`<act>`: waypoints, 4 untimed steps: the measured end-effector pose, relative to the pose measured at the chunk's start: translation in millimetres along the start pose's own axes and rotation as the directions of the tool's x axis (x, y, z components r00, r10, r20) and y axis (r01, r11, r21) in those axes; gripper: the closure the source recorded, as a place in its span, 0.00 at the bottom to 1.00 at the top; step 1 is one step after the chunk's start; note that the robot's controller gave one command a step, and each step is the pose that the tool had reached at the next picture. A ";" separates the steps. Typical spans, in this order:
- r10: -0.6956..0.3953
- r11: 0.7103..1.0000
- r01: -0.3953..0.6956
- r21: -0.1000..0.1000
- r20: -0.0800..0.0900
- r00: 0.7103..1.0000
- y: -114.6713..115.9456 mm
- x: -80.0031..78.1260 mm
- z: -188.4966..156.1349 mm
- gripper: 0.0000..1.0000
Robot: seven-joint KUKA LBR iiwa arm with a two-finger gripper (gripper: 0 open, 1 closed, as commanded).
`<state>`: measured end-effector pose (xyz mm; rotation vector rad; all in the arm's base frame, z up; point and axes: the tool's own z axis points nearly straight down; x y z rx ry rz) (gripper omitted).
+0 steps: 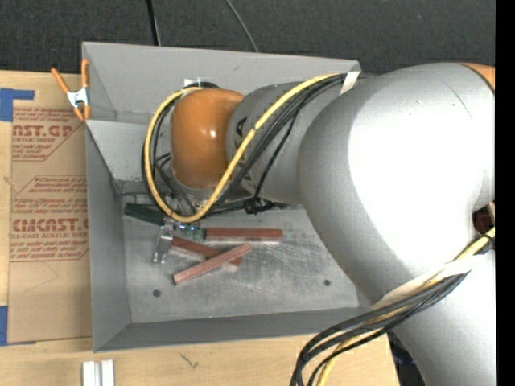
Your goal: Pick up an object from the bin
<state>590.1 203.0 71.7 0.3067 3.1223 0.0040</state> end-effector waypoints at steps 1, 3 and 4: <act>0.001 1.000 -0.001 -0.005 0.010 1.000 0.7 -2.7 -3.7 1.00; 0.001 1.000 -0.001 -0.002 0.005 1.000 0.5 -1.7 -5.7 1.00; 0.001 1.000 -0.001 0.001 -0.003 1.000 0.1 -0.5 -11.7 1.00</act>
Offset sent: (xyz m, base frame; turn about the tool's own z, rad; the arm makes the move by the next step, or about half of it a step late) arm 0.0000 0.0000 0.0000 0.0000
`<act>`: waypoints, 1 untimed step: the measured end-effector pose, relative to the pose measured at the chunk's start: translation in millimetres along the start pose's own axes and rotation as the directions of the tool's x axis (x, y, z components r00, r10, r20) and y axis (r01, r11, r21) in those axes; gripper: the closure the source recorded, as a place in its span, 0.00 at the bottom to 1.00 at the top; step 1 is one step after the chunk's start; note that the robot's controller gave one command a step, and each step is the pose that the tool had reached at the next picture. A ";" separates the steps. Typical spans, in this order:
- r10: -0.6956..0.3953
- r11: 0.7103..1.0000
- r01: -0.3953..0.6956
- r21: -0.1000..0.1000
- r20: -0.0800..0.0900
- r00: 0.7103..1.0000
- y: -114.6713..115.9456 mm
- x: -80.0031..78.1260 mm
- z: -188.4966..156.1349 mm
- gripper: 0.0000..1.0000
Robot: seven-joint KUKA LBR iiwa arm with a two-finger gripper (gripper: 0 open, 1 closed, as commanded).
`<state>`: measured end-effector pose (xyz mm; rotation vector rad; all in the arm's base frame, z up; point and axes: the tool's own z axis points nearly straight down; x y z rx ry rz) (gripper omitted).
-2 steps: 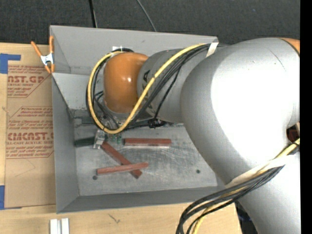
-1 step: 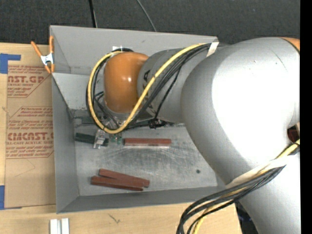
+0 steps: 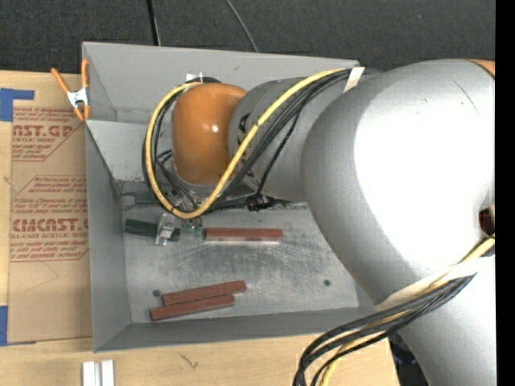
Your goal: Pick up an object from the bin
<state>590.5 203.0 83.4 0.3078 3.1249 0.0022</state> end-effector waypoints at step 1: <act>0.000 1.000 0.000 0.000 0.000 1.000 0.3 -0.3 -7.4 1.00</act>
Offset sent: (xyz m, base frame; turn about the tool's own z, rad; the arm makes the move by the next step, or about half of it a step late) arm 0.0001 -0.0001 0.0165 0.0000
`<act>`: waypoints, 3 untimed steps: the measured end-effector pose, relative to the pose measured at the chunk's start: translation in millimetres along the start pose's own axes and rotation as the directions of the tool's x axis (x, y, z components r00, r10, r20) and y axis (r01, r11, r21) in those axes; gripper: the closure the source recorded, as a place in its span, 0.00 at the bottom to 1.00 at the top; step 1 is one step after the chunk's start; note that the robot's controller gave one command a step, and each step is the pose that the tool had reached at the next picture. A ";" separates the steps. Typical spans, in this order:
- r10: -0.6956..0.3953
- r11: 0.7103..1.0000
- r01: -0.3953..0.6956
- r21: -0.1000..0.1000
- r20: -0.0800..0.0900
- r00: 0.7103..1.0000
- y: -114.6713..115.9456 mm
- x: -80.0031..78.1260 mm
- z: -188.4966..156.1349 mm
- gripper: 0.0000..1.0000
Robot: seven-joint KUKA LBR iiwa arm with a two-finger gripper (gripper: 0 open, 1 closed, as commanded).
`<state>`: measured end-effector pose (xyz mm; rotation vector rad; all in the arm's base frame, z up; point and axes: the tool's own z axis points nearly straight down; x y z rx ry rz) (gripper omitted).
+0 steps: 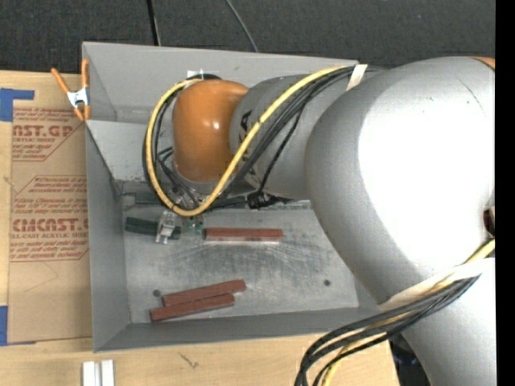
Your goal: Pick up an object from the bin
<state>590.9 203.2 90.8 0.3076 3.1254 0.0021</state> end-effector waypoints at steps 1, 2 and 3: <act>0.000 1.000 0.000 -0.001 0.001 1.000 0.2 -0.2 -5.3 1.00; 0.000 1.000 0.000 0.000 0.000 1.000 0.2 -0.1 -8.8 1.00; 0.000 1.000 0.000 0.002 -0.003 1.000 -0.2 0.7 -14.9 1.00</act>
Offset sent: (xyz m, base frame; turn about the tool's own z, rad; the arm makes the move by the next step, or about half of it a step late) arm -0.0001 -0.0001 0.0198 0.0000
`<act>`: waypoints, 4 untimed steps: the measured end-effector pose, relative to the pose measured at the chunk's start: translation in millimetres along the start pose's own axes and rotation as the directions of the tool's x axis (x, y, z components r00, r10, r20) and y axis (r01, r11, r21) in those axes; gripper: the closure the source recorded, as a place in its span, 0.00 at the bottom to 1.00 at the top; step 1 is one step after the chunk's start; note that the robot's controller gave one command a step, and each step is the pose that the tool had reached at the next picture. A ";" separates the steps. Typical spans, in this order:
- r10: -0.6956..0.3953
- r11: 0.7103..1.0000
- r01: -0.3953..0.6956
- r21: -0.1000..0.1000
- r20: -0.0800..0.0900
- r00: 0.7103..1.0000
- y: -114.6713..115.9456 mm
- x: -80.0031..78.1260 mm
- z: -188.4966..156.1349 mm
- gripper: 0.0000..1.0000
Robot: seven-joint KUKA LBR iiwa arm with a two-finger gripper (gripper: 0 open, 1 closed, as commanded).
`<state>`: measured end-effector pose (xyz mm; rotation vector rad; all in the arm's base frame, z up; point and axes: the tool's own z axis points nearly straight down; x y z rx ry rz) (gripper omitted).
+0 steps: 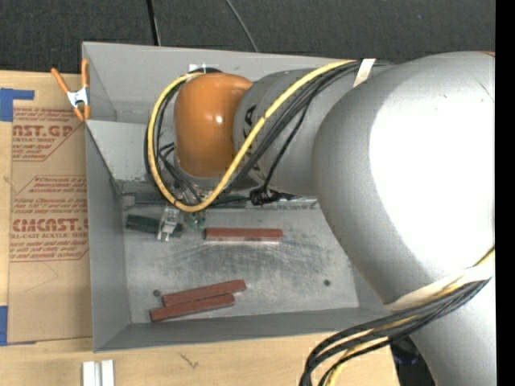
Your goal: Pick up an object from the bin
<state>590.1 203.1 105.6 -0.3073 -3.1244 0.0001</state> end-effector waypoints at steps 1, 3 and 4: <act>0.000 1.000 0.000 -0.001 0.001 1.000 0.1 -0.2 -11.3 1.00; 0.000 1.000 0.000 -0.002 0.004 1.000 0.6 -0.9 -25.3 1.00; 0.000 1.000 0.000 -0.002 0.004 1.000 0.6 -0.8 -29.4 1.00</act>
Offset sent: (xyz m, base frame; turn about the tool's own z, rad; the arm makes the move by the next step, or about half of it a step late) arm -0.0001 0.0000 0.0101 0.0000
